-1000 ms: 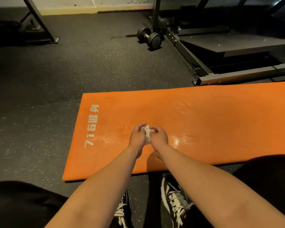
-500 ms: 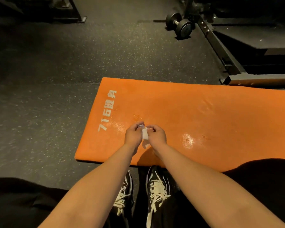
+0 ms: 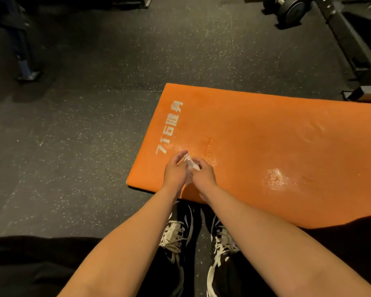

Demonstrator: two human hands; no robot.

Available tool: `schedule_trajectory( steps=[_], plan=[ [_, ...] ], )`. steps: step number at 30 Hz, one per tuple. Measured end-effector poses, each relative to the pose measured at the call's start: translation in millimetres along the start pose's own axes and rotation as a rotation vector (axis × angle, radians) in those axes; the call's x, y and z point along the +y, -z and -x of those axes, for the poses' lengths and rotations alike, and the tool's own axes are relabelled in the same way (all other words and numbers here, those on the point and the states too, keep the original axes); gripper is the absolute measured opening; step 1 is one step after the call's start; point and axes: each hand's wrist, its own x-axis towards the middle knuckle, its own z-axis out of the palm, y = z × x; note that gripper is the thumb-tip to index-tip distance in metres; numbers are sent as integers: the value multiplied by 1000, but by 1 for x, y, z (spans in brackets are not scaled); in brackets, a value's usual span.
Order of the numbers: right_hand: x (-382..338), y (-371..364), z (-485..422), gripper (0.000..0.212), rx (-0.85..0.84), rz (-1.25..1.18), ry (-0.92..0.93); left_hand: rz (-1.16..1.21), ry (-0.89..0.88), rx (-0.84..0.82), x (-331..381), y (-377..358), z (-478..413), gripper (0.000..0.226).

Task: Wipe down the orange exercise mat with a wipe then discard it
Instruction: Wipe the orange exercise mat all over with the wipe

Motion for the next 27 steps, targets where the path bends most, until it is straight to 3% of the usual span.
schedule_trajectory(
  steps=[11,21,27],
  plan=[
    [-13,9,36,41,27,-87,-54,-22,-49,-49,9,17,40,56],
    [-26,-3,41,17,9,10,57,-24,-56,104,-2,32,42,19],
    [-12,-21,27,21,-15,107,45,6,26,150,-21,48,20,21]
  ],
)
